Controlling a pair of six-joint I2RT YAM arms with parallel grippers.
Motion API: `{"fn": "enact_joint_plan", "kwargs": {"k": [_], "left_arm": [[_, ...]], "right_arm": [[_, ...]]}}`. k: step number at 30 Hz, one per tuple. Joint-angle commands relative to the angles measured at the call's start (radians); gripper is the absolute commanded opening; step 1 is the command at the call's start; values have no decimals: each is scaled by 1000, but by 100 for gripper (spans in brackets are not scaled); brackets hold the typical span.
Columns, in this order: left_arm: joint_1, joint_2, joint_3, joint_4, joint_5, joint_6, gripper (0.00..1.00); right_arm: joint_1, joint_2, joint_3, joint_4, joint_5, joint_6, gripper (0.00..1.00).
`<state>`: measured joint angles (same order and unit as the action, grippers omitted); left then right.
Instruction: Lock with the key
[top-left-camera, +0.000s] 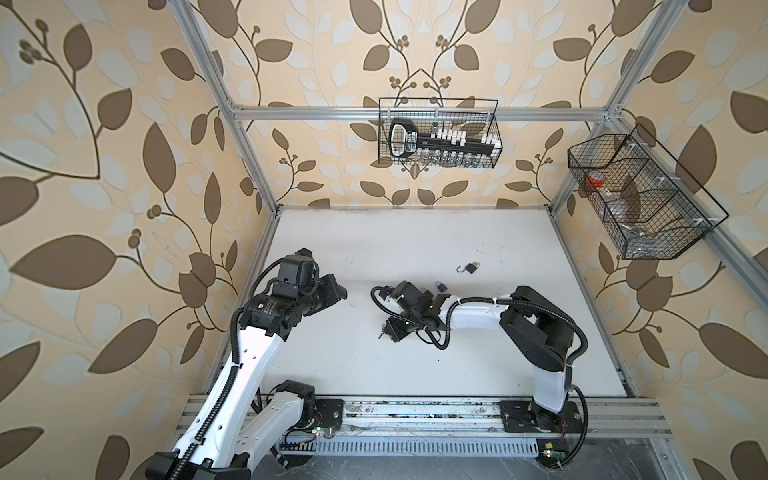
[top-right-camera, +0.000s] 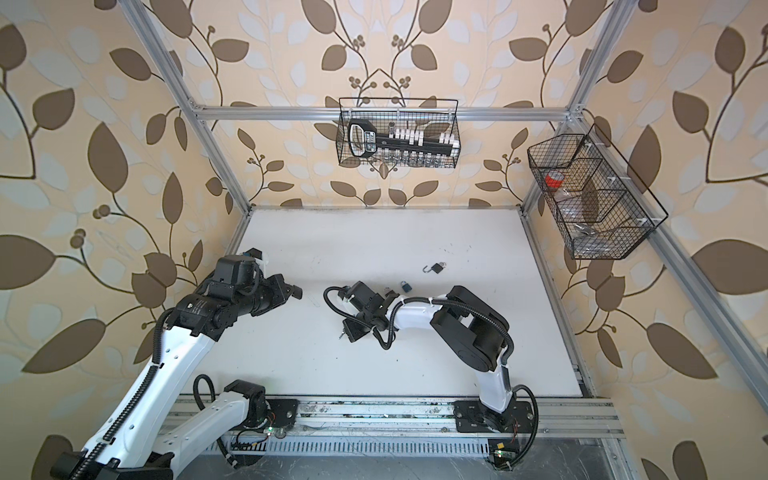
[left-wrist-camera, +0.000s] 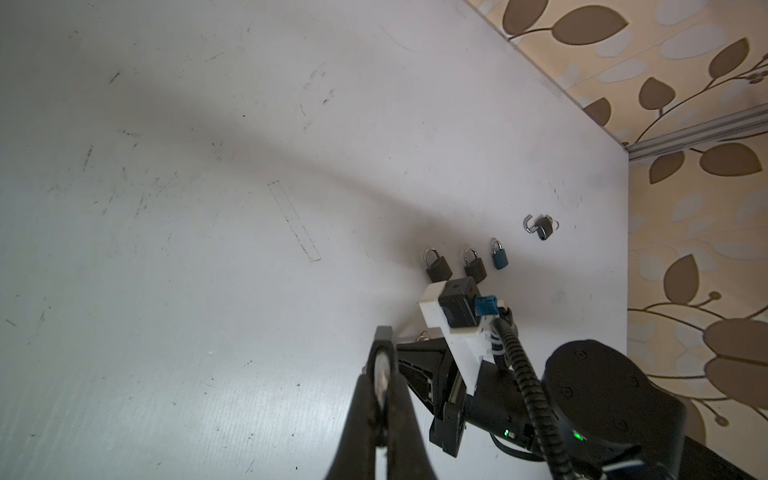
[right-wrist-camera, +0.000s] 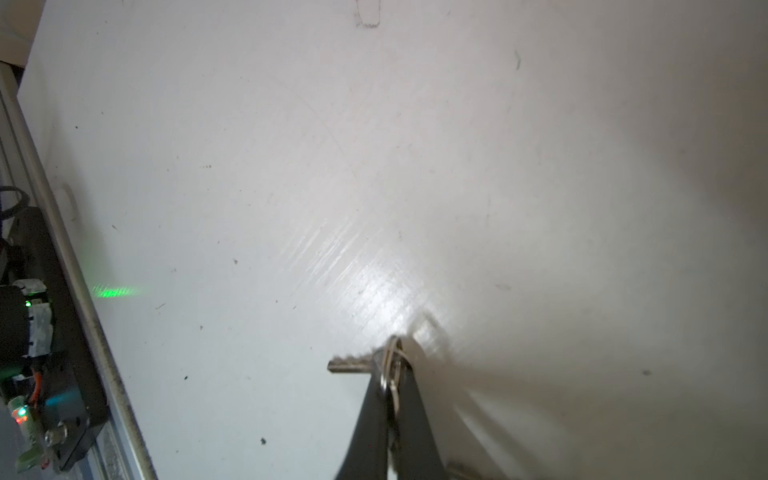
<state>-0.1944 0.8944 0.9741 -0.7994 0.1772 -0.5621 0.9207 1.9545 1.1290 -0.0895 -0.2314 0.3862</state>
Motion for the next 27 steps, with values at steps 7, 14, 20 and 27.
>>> {"fn": "enact_joint_plan", "kwargs": {"k": [7, 14, 20, 27], "left_arm": [[15, -3, -12, 37, 38, -8, 0], [16, -3, -19, 53, 65, -9, 0], [16, -11, -13, 55, 69, -1, 0], [16, -16, -5, 91, 122, 19, 0]], "right_arm": [[-15, 39, 44, -7, 64, 17, 4], [-16, 46, 43, 12, 56, 15, 14], [-17, -9, 22, 48, 48, -16, 29], [-19, -250, -79, 106, 115, -76, 35]]}}
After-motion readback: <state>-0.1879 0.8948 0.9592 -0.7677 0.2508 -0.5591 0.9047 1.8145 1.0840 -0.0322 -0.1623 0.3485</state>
